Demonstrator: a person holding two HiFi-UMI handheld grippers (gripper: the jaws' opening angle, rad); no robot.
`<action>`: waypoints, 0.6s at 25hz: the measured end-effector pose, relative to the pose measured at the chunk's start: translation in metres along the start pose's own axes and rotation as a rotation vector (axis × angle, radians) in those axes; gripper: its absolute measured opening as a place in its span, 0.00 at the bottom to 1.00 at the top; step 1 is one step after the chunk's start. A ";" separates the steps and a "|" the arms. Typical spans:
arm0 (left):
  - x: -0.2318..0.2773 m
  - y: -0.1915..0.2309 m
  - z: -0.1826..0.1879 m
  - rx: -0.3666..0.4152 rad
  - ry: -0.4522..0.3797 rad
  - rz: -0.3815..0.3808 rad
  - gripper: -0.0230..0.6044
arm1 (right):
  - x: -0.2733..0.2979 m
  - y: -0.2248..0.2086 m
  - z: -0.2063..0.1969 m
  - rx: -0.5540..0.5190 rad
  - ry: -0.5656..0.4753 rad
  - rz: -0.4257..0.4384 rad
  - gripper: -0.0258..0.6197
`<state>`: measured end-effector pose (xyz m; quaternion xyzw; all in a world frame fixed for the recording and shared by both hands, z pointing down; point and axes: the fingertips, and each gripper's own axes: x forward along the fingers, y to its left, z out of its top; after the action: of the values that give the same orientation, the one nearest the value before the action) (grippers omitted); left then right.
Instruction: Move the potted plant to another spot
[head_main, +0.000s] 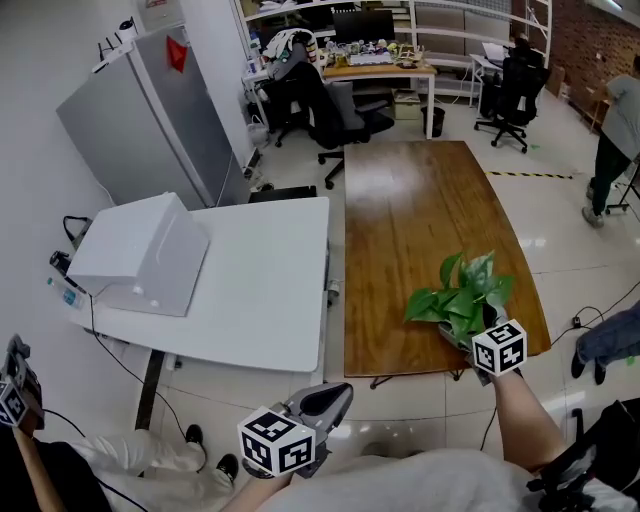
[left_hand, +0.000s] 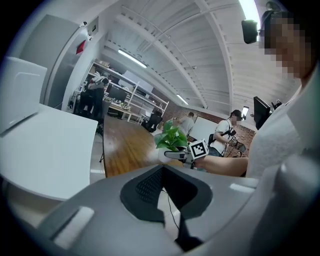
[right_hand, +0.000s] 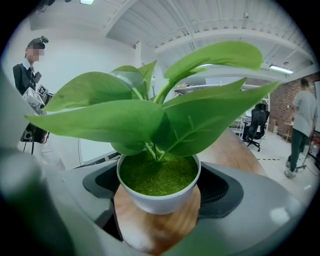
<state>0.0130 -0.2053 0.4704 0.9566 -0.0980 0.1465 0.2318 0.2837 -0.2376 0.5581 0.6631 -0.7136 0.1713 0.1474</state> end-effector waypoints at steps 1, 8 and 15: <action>-0.003 0.000 0.000 -0.003 -0.004 0.008 0.03 | 0.003 0.003 0.001 -0.002 0.001 0.010 0.76; -0.028 0.012 -0.004 -0.029 -0.025 0.071 0.03 | 0.036 0.038 0.017 -0.032 0.004 0.093 0.76; -0.057 0.023 -0.007 -0.057 -0.056 0.154 0.03 | 0.070 0.082 0.031 -0.073 0.010 0.193 0.76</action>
<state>-0.0485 -0.2152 0.4677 0.9429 -0.1821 0.1342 0.2443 0.1971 -0.3087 0.5573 0.5846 -0.7793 0.1617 0.1577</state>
